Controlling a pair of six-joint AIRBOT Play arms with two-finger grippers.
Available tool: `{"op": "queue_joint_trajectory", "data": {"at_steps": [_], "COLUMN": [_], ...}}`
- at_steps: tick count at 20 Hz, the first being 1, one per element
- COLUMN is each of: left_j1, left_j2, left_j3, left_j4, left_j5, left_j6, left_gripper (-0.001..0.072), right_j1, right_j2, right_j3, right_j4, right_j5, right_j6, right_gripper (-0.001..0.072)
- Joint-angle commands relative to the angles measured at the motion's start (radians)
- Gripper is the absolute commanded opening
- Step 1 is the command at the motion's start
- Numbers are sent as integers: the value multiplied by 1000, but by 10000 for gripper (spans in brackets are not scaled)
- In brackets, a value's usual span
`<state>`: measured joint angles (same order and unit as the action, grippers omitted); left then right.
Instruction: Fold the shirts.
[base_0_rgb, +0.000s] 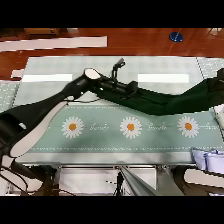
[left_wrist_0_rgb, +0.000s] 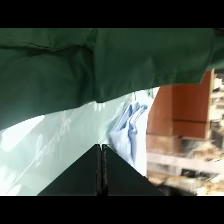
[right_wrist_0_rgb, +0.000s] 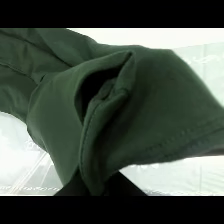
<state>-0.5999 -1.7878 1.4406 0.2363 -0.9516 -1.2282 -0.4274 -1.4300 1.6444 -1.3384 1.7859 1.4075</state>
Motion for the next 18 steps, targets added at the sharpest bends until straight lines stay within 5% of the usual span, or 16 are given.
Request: {"op": "queue_joint_trajectory", "data": {"at_steps": [1,15,18], "left_j1": [-60,-189,-150], "left_j2": [-66,-273,-241], "left_j3": [2,193,197], "left_j4": [-99,-109,-102], "left_j5": [55,113,53], "left_j6": [-8,-44,39], "left_gripper": [36,36,33], "right_j1": [30,267,267], "right_j2": [2,138,137], "right_j3": [1,1,-3], "right_j4": [-4,-14,-3], "right_j5": [11,2,-63], "right_j6": [2,45,68], "right_gripper": [29,28,28]}}
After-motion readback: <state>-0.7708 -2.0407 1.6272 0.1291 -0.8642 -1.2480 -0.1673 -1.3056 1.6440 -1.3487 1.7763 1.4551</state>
